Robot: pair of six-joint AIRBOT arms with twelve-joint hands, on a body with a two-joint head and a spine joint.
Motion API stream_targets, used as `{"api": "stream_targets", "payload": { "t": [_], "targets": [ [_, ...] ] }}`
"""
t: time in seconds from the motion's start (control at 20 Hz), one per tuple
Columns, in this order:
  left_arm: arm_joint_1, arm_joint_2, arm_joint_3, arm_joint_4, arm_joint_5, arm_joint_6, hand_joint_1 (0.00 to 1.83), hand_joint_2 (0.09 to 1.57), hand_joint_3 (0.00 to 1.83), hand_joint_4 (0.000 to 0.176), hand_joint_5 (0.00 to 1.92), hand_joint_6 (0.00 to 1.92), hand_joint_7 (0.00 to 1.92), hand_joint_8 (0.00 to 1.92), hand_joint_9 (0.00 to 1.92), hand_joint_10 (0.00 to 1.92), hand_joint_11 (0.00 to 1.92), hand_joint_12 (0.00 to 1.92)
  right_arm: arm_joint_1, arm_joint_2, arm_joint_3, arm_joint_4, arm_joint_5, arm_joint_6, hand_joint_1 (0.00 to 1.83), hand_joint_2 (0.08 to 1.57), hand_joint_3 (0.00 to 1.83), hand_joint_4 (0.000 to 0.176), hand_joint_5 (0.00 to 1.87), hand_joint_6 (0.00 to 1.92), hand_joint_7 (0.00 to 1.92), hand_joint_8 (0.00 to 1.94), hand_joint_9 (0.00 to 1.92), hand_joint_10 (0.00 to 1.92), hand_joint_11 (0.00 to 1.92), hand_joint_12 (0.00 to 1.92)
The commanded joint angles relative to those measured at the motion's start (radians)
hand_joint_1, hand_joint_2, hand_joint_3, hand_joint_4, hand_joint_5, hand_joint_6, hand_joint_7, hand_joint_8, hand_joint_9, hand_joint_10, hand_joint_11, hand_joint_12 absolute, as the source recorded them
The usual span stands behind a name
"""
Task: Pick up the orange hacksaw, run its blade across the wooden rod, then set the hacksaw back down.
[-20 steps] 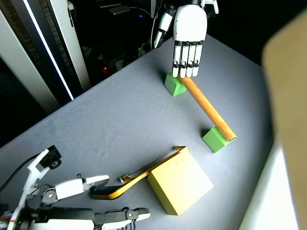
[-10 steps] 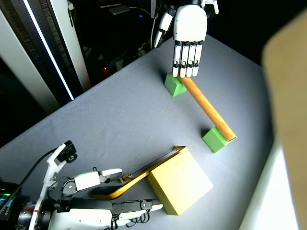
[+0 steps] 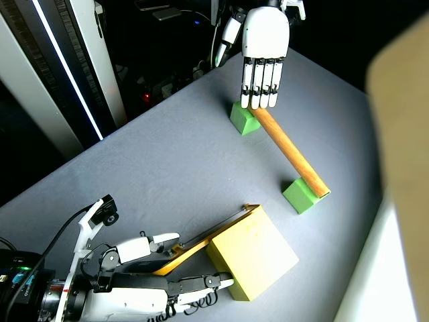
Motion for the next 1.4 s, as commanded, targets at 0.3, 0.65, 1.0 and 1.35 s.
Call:
{"api": "stream_targets", "payload": {
  "t": [0.3,0.65,1.0,1.35],
  "targets": [
    [-0.007,0.001,0.009,-0.010,-0.007,0.001,0.00,1.27,0.00,0.000,0.00,0.00,0.00,0.00,0.01,0.00,0.01,0.00,0.017,-0.017,0.002,0.085,0.086,-0.049,1.36,1.13,0.00,0.000,0.19,0.00,0.22,0.00,0.30,0.01,0.00,0.88],
    [-0.008,0.001,0.010,-0.010,-0.009,0.001,0.00,1.29,0.01,0.000,0.01,0.00,0.00,0.00,0.00,0.00,0.00,0.00,0.014,-0.020,0.001,0.084,0.081,-0.063,1.37,1.16,0.00,0.000,0.27,0.01,0.32,0.01,0.39,0.02,0.00,0.93],
    [-0.008,0.001,0.010,-0.010,-0.012,0.001,0.00,1.27,0.00,0.000,0.05,0.01,0.03,0.01,0.03,0.01,0.02,0.01,0.014,-0.023,-0.001,0.084,0.079,-0.079,1.45,1.22,0.00,0.000,0.64,1.03,0.79,0.89,0.84,1.00,0.62,1.63],
    [-0.008,0.001,0.010,-0.010,-0.013,0.001,0.00,1.26,0.00,0.000,0.05,0.01,0.06,0.01,0.04,0.01,0.03,0.02,0.014,-0.019,-0.002,0.084,0.097,-0.099,1.38,1.14,0.00,0.000,0.84,1.01,0.89,1.12,0.99,1.20,0.94,1.16]
  ]
}}
